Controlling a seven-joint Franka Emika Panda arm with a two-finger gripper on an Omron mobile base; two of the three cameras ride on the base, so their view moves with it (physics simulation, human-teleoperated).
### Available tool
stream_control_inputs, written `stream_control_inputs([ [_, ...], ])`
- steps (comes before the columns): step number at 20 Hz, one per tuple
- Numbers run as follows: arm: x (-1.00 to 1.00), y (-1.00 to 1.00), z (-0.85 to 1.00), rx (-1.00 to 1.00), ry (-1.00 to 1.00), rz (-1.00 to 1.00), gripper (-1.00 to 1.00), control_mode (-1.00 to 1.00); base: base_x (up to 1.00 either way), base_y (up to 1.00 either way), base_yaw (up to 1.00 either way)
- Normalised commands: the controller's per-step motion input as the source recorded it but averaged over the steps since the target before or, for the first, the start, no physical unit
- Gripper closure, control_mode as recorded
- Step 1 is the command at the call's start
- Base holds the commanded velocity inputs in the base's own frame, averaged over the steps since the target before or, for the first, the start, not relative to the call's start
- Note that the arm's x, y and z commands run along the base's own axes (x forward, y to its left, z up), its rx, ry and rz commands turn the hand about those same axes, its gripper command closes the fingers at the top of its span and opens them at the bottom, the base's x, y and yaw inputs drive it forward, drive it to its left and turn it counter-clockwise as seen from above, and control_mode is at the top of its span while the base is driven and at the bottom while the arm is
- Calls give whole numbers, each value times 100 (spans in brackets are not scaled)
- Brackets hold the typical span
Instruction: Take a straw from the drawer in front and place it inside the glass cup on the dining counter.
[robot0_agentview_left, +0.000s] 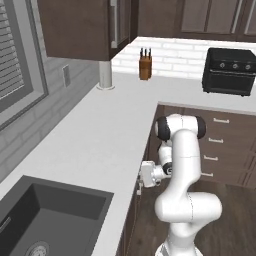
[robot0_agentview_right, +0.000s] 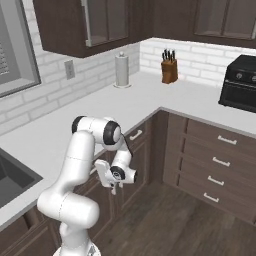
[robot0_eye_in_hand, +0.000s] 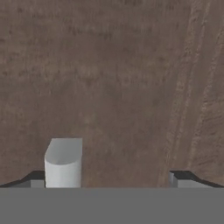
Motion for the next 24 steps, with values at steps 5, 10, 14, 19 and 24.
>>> stream_control_inputs([
  [5, 12, 44, -29, 0, 0, 0, 100, -100, 0, 0, 0],
  [10, 19, 34, -22, 0, 0, 0, 100, -100, 0, 0, 0],
  [14, 11, 26, -20, 0, 4, 0, 100, -100, 0, 0, 0],
  [19, -1, 4, -26, 0, 4, 0, 100, -100, 0, 0, 0],
  [24, -34, -11, -3, 3, -5, 0, 100, -100, 0, 0, 0],
])
